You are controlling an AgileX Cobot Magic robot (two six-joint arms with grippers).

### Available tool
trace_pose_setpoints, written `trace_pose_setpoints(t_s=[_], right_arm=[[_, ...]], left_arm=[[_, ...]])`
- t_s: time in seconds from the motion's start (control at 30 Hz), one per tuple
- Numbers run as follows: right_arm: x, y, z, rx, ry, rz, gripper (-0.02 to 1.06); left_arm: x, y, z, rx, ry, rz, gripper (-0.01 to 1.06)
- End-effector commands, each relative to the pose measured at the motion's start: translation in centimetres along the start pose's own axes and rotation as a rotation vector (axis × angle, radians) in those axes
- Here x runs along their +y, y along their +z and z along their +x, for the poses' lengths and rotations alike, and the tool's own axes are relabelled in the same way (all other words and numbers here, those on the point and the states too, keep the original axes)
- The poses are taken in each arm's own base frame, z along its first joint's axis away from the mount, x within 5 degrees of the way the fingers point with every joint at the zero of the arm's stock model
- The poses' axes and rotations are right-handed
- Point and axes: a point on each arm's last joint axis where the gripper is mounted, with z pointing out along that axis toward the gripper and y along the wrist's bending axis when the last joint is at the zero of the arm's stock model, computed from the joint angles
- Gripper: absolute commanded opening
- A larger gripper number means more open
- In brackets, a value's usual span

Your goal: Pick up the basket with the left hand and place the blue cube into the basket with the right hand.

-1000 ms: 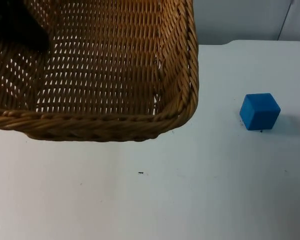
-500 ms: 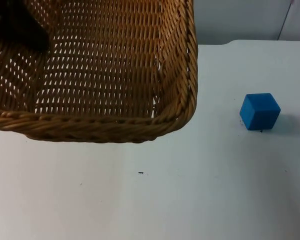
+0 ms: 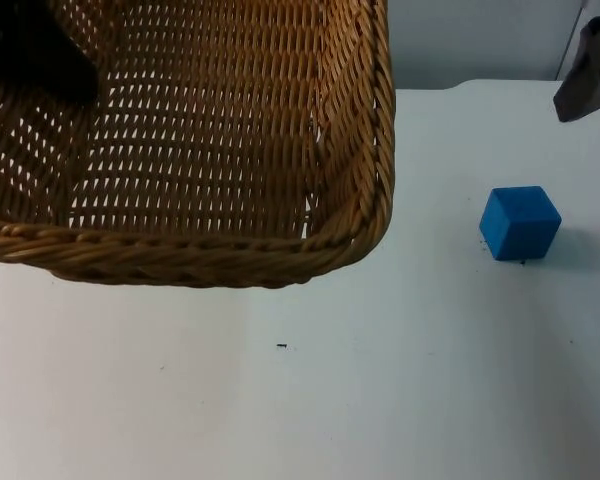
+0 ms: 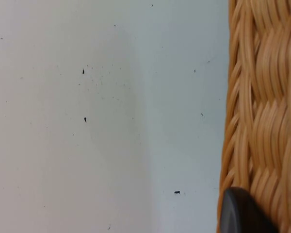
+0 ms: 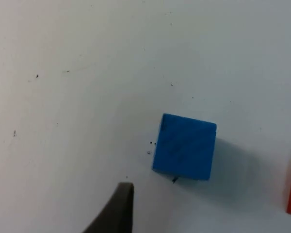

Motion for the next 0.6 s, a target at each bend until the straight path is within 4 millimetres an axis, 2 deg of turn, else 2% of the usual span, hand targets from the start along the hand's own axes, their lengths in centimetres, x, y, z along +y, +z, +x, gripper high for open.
trace_pose_setpoints(t_s=[0.0,0.2,0.23,0.57], right_arm=[[0.0,0.7,-0.4,-0.026,-0.01,0.003,1.03],[0.1,4.1,0.2,0.018,0.04,-0.013,1.03],[0.1,4.1,0.2,0.018,0.04,-0.013,1.03],[0.1,8.8,1.2,0.041,0.124,-0.021,1.03]], left_arm=[[-0.4,-0.5,-0.2,-0.029,-0.008,0.017,0.0],[-0.4,-0.5,-0.2,-0.029,-0.008,0.017,0.0],[-0.4,-0.5,-0.2,-0.029,-0.008,0.017,0.0],[-0.4,-0.3,-0.1,-0.017,-0.021,0.021,0.0]])
